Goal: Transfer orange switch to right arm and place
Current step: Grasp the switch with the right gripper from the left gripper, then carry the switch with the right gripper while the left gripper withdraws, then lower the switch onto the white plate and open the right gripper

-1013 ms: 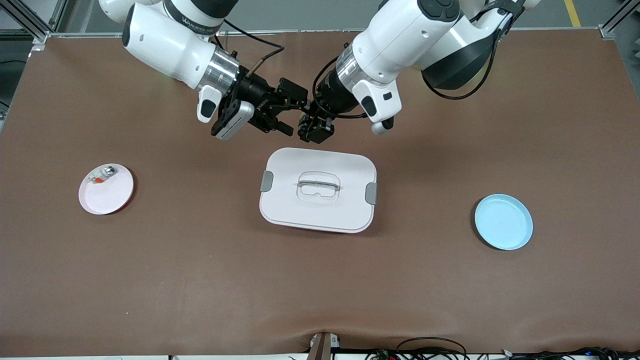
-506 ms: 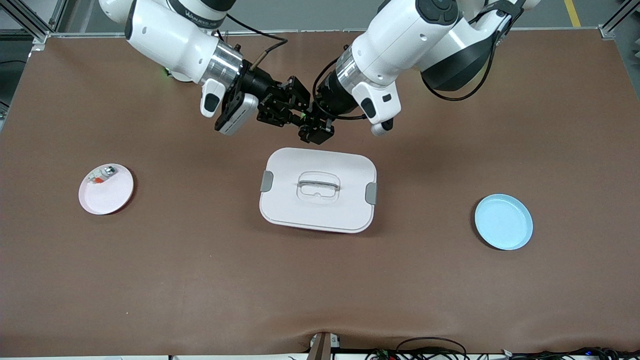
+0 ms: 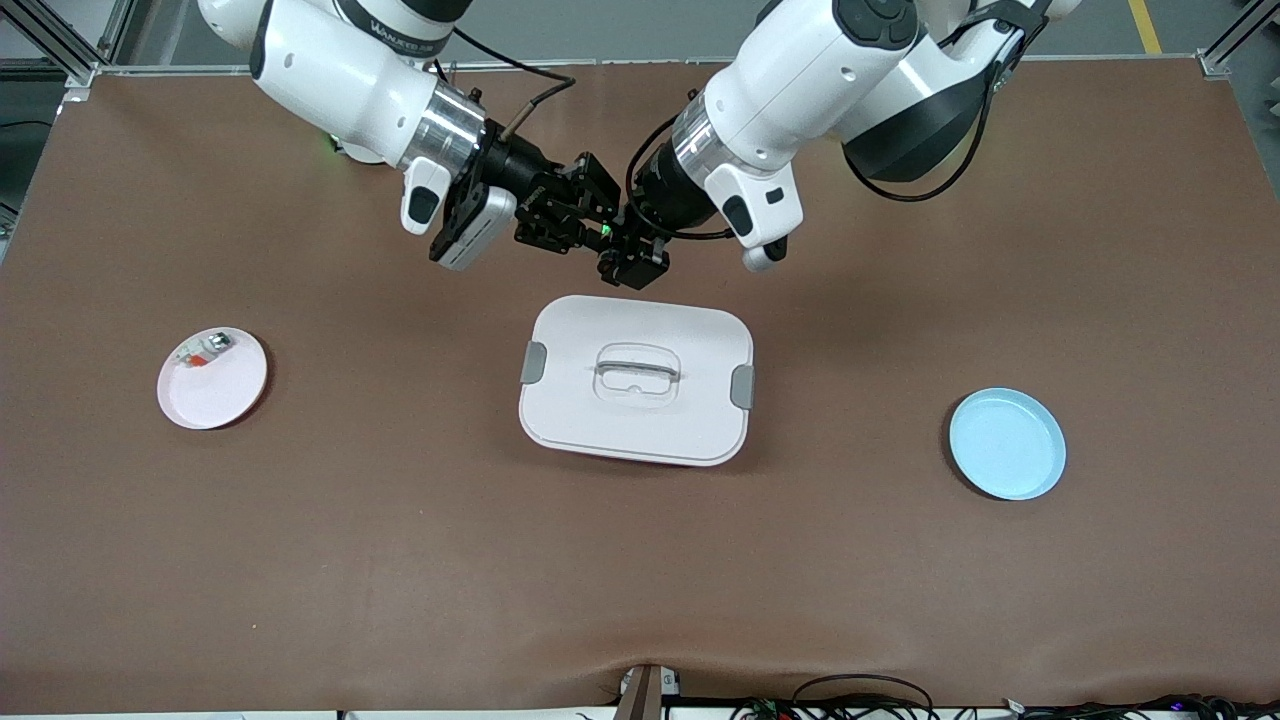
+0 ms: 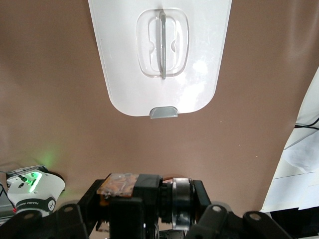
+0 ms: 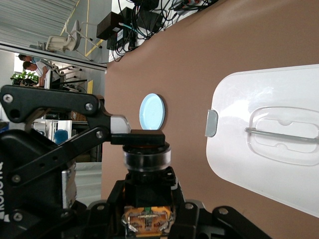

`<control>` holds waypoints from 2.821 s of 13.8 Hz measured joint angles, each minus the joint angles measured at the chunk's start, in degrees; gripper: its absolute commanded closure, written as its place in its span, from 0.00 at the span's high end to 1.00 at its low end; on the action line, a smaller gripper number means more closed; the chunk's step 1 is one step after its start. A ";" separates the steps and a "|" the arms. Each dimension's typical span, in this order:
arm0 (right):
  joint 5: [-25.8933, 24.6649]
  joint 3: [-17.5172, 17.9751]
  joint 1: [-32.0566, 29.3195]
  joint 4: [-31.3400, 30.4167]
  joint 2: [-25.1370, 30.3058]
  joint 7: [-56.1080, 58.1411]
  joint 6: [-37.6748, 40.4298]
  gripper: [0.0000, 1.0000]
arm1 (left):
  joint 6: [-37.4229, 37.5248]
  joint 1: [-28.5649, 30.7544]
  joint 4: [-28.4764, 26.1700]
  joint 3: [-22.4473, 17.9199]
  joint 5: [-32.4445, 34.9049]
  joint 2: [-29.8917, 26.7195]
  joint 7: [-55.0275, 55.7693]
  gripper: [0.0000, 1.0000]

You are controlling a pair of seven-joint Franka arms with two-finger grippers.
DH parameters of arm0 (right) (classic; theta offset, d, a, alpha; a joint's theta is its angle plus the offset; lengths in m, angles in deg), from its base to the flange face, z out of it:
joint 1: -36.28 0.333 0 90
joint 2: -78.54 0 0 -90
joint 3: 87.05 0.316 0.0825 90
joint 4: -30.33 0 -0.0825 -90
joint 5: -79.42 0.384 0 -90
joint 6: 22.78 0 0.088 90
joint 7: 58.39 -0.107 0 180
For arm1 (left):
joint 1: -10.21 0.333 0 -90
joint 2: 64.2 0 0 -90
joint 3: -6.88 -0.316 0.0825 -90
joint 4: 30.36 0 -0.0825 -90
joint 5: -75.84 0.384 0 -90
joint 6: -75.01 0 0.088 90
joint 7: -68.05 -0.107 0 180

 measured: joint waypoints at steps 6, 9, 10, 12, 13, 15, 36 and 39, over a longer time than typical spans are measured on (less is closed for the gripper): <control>-0.73 -0.98 -0.53 -0.05 -0.43 17.20 0.33 0.00 | -0.22 -0.03 0.62 0.03 0.00 -0.06 0.00 1.00; -7.24 -1.60 -4.57 -0.08 -0.87 26.82 5.59 0.00 | -0.24 0.26 0.83 0.00 0.00 -0.12 0.00 1.00; -10.26 -1.68 -6.31 0.01 -0.85 28.90 8.11 0.00 | -0.26 0.52 0.95 -0.06 0.00 -0.18 -0.19 1.00; -15.51 -1.78 -9.41 0.37 -0.83 33.81 13.20 0.00 | -0.26 1.19 1.14 -0.29 0.01 -0.41 -1.50 1.00; -17.54 -1.82 -10.89 0.48 -0.80 36.55 15.81 0.00 | -0.24 1.88 1.13 -0.36 0.02 -0.50 -2.37 1.00; -21.38 -1.89 -14.23 0.59 -0.77 42.42 21.20 0.00 | -0.05 4.08 0.88 -0.53 0.02 -0.48 -4.60 1.00; -53.96 -2.24 -44.51 -11.31 -1.35 94.37 17.04 0.00 | 2.74 34.93 -32.24 -0.71 0.10 -18.51 -87.01 1.00; -54.04 -2.21 -46.67 -15.55 -2.45 96.78 10.89 0.00 | 2.72 36.81 -32.44 -0.84 4.40 -19.69 -102.12 1.00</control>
